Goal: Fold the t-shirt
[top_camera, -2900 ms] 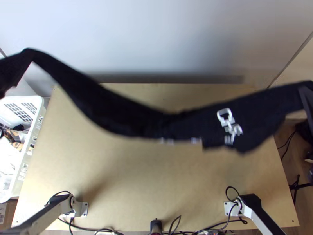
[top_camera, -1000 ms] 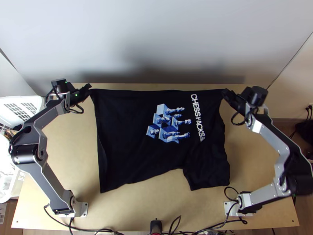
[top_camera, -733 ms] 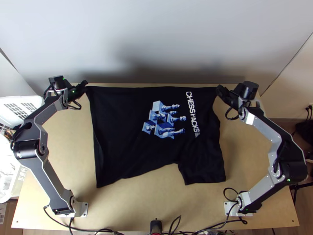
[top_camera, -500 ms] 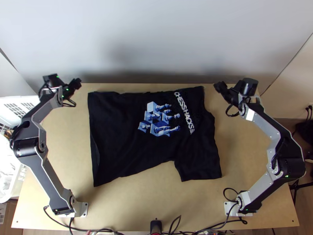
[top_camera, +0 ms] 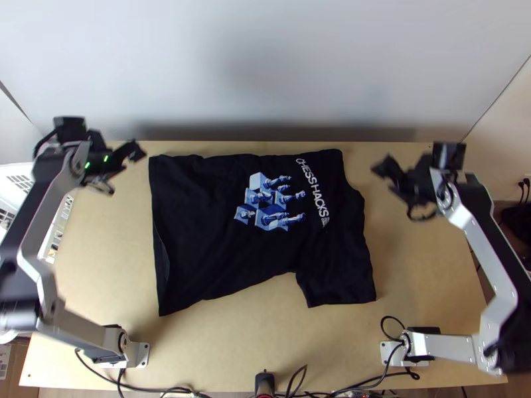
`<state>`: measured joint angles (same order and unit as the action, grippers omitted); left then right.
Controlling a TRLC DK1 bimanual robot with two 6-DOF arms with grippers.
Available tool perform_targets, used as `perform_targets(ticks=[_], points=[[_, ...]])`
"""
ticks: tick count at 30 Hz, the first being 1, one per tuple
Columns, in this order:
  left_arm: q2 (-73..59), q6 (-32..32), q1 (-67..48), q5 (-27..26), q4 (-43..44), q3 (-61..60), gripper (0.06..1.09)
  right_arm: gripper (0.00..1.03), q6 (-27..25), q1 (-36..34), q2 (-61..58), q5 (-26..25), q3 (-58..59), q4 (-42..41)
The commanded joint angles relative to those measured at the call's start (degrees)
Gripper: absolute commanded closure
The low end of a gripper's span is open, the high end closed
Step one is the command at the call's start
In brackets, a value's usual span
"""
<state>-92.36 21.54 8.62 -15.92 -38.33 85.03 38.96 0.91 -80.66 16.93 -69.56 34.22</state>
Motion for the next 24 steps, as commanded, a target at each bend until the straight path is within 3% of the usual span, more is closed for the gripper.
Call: perform_targets(ticks=[1, 6, 24], points=[[20.02, -7.65, -0.98, -1.39, -11.42, -17.97, 0.11, 0.05, -1.69, -4.51, 13.16, 1.79, 15.68, 13.68], [28.11, -6.51, -2.29, -1.39, -10.63, -26.76, 0.11, 0.05, -2.84, -6.53, 15.45, 4.69, 24.30, 12.10], [35.05, -1.76, -5.11, -1.22, -6.50, -29.14, 0.11, 0.07, 0.42, 2.26, 4.37, 5.48, 32.12, -14.71]])
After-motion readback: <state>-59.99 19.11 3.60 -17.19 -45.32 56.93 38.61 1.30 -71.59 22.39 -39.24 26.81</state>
